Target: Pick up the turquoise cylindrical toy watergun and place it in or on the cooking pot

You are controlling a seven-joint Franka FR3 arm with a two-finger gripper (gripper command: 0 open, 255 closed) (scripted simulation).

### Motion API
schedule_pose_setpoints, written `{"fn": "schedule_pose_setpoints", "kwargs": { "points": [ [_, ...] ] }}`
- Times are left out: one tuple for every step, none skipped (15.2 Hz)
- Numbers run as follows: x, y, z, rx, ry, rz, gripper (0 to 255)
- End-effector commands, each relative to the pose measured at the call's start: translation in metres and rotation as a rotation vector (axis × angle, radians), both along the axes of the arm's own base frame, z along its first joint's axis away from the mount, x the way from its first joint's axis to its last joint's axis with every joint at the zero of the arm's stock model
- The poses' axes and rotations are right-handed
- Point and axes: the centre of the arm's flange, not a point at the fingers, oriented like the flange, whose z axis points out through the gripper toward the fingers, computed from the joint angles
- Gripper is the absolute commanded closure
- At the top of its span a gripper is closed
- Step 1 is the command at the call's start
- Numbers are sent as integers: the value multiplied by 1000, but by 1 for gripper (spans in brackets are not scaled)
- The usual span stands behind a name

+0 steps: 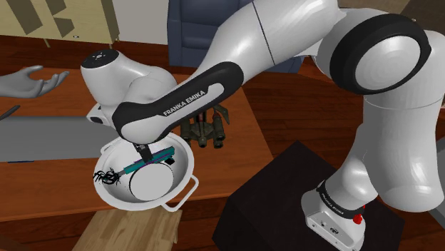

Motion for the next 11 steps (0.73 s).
{"fn": "schedule_pose_setpoints", "kwargs": {
  "points": [
    [-1,3,20,0,0,0,0],
    [-2,4,34,0,0,0,0],
    [-2,5,44,0,0,0,0],
    [-2,5,44,0,0,0,0],
    [-2,5,44,0,0,0,0],
    [-2,5,44,0,0,0,0],
    [-2,5,44,0,0,0,0],
    [-2,5,44,0,0,0,0],
    [-2,5,44,0,0,0,0],
    [-2,5,44,0,0,0,0],
    [-2,5,44,0,0,0,0]
  ]
}}
